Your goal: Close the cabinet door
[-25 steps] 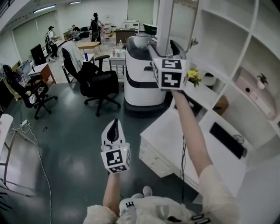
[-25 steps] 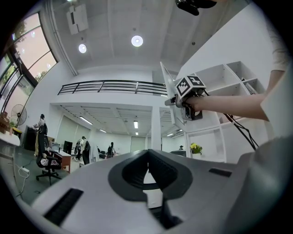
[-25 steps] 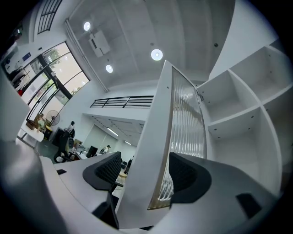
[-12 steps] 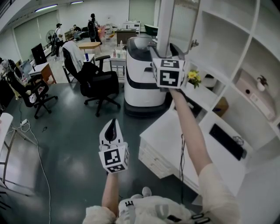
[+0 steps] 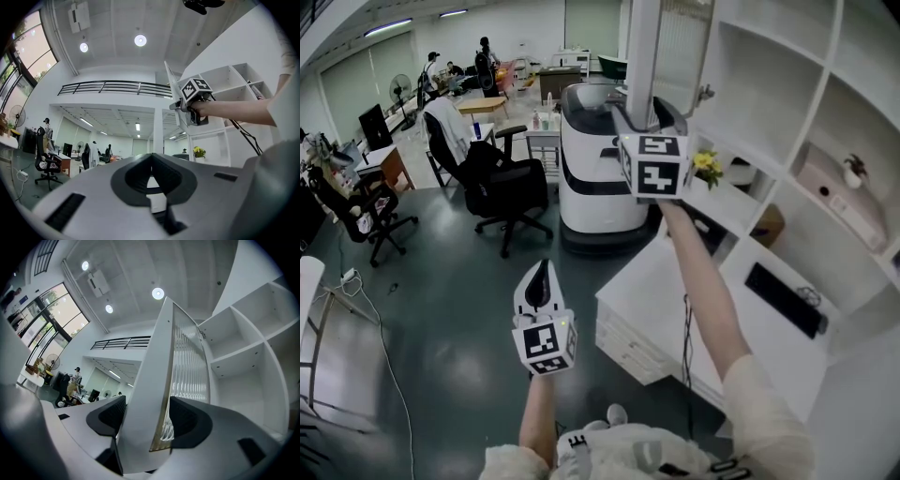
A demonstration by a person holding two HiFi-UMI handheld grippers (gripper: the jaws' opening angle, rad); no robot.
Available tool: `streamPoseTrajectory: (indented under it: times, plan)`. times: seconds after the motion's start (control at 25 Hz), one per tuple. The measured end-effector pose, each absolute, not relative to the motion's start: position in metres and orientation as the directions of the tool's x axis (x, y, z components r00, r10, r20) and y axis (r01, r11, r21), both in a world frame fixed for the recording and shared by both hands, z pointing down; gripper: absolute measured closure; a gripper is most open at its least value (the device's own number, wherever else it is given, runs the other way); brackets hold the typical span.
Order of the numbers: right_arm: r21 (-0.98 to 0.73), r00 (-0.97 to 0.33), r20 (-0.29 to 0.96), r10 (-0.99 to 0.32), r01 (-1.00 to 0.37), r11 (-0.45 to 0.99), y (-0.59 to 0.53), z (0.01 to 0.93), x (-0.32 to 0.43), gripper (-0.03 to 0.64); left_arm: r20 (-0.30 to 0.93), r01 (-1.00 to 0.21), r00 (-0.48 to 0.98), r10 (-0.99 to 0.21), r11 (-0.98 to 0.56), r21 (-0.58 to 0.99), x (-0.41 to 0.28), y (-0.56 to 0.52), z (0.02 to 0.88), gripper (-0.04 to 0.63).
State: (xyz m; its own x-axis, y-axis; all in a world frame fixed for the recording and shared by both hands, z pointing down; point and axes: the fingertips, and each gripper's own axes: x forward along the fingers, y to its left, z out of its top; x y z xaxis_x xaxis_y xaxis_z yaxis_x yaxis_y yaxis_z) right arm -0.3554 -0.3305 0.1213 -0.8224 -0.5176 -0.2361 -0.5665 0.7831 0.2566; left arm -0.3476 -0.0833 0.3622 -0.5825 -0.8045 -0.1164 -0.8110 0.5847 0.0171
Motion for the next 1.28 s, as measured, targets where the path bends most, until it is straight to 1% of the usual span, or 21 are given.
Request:
streamPoseTrajectory:
  times: [0.16, 0.24, 0.52, 0.8, 1.04, 1.28]
  plan:
    - [0.276, -0.825, -0.244, -0.510, -0.563, 0.779, -0.327, 0.121, -0.350, 0.325, -0.113, -0.823, -0.565, -0.817, 0.568, 0.013, -0.343, -0.091, 0.364, 0.589]
    - [0.293, -0.829, -0.243, -0.504, -0.558, 0.776, -0.320, 0.120, -0.347, 0.343, -0.113, -0.829, -0.556, -0.824, 0.558, 0.006, -0.341, -0.094, 0.364, 0.590]
    - [0.308, -0.835, -0.259, -0.486, -0.548, 0.778, -0.322, 0.121, -0.328, 0.360, -0.117, -0.849, -0.523, -0.844, 0.528, -0.013, -0.331, -0.109, 0.363, 0.589]
    - [0.309, -0.828, -0.276, -0.488, -0.558, 0.770, -0.324, 0.122, -0.303, 0.398, -0.133, -0.881, -0.468, -0.873, 0.472, 0.002, -0.311, -0.129, 0.354, 0.591]
    - [0.307, -0.833, -0.262, -0.488, -0.551, 0.776, -0.328, 0.123, -0.286, 0.406, -0.143, -0.897, -0.435, -0.889, 0.442, -0.018, -0.300, -0.140, 0.347, 0.589]
    - [0.311, -0.821, -0.281, -0.497, -0.568, 0.762, -0.327, 0.122, -0.266, 0.426, -0.142, -0.911, -0.404, -0.904, 0.411, -0.023, -0.292, -0.150, 0.348, 0.591]
